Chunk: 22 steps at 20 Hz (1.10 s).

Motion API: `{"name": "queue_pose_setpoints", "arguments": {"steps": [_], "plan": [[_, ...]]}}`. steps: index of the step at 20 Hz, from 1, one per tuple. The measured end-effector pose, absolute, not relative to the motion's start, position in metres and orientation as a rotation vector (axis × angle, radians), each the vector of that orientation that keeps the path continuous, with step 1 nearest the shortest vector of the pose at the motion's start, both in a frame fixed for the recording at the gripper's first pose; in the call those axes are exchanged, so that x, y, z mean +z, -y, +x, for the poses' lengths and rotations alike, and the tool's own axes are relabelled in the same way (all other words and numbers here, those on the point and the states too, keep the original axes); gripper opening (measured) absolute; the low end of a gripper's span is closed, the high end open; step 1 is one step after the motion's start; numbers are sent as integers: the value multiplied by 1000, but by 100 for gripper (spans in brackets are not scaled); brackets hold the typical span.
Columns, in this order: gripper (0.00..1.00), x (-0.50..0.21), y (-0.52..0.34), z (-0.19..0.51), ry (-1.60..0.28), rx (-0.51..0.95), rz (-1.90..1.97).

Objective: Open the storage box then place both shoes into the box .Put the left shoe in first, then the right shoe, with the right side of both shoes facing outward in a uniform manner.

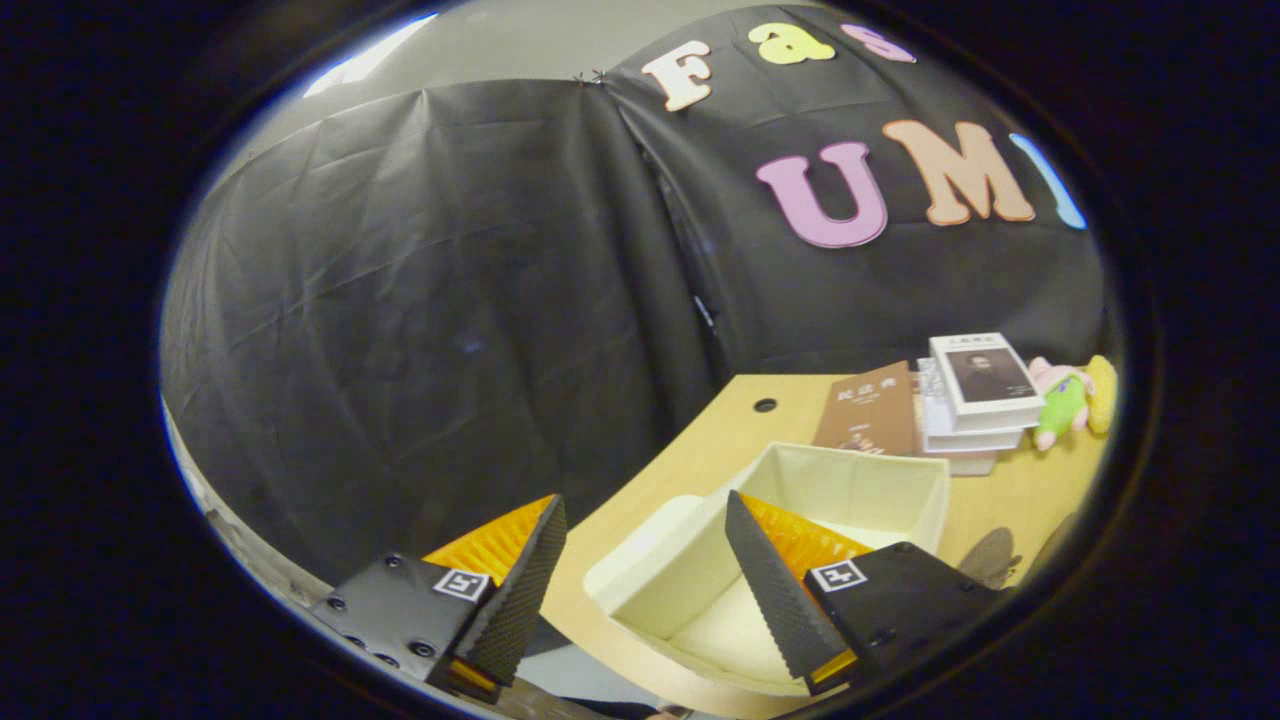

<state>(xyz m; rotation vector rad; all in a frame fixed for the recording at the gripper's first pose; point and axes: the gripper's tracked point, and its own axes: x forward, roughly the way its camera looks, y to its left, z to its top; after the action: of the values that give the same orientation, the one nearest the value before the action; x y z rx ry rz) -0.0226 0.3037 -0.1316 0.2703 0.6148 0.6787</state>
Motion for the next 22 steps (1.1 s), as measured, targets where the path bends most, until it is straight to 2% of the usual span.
{"name": "queue_pose_setpoints", "arguments": {"steps": [12, 17, 22], "plan": [[100, -181, -84, -12, -573, 323, 107], [100, -235, -21, -19, -655, 215, 97], [100, -291, 8, -26, -765, 171, 80]]}}
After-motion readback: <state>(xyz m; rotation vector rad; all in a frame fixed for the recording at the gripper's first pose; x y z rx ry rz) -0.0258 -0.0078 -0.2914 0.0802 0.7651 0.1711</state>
